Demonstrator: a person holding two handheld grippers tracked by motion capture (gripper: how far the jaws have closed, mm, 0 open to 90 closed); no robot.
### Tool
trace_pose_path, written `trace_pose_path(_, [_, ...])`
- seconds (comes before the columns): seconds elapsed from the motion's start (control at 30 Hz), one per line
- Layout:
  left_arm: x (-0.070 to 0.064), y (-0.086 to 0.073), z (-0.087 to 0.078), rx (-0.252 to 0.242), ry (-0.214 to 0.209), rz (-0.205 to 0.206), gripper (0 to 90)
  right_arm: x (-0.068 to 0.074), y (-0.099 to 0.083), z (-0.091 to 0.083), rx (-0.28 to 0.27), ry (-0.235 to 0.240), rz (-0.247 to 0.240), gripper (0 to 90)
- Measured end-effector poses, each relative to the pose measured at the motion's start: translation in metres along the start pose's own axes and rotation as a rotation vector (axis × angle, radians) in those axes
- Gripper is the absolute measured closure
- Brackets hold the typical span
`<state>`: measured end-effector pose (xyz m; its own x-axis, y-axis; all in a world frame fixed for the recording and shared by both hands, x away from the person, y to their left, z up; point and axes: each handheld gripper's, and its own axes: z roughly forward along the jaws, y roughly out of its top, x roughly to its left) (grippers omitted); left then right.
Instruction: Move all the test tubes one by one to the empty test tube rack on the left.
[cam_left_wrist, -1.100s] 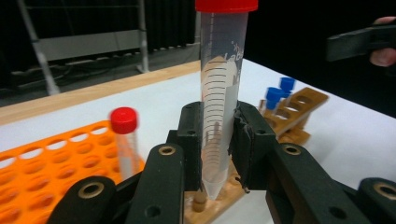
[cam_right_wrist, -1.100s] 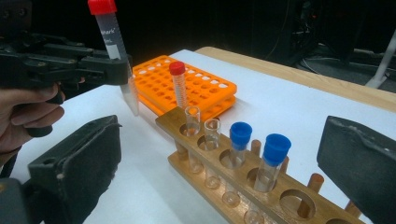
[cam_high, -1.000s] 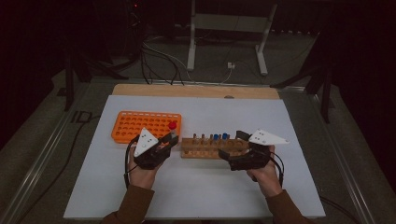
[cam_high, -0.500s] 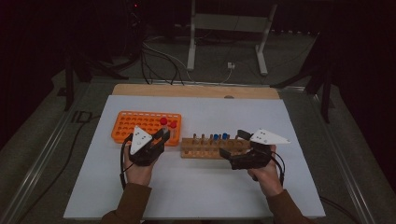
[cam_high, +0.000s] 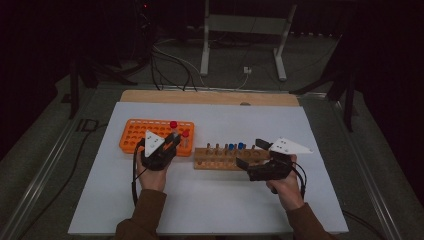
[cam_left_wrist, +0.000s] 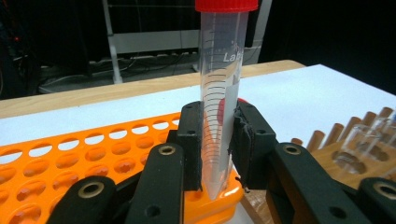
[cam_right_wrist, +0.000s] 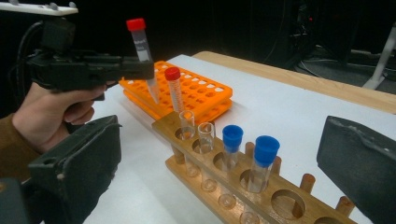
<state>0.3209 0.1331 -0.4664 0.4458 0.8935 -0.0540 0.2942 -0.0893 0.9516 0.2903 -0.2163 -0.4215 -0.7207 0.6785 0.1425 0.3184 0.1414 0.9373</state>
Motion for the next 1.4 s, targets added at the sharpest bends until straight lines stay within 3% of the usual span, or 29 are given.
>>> trace_pose_path(0.33, [0.001, -0.007, 0.015, 0.035, 0.038, 0.021, 75.1, -0.001, 0.0, -0.001, -0.004, -0.001, -0.001, 0.0])
trace_pose_path(0.7, [0.004, -0.02, 0.024, 0.074, 0.061, 0.007, 75.1, -0.001, 0.0, -0.002, -0.004, 0.001, 0.001, 0.0])
trace_pose_path(1.13, [0.001, -0.03, 0.03, 0.142, 0.068, 0.063, 75.2, 0.0, -0.001, 0.0, 0.004, 0.001, -0.001, 0.0])
trace_pose_path(1.4, [0.001, -0.035, 0.032, 0.162, 0.068, 0.072, 75.5, -0.001, -0.002, 0.0, 0.006, 0.0, 0.002, 0.1])
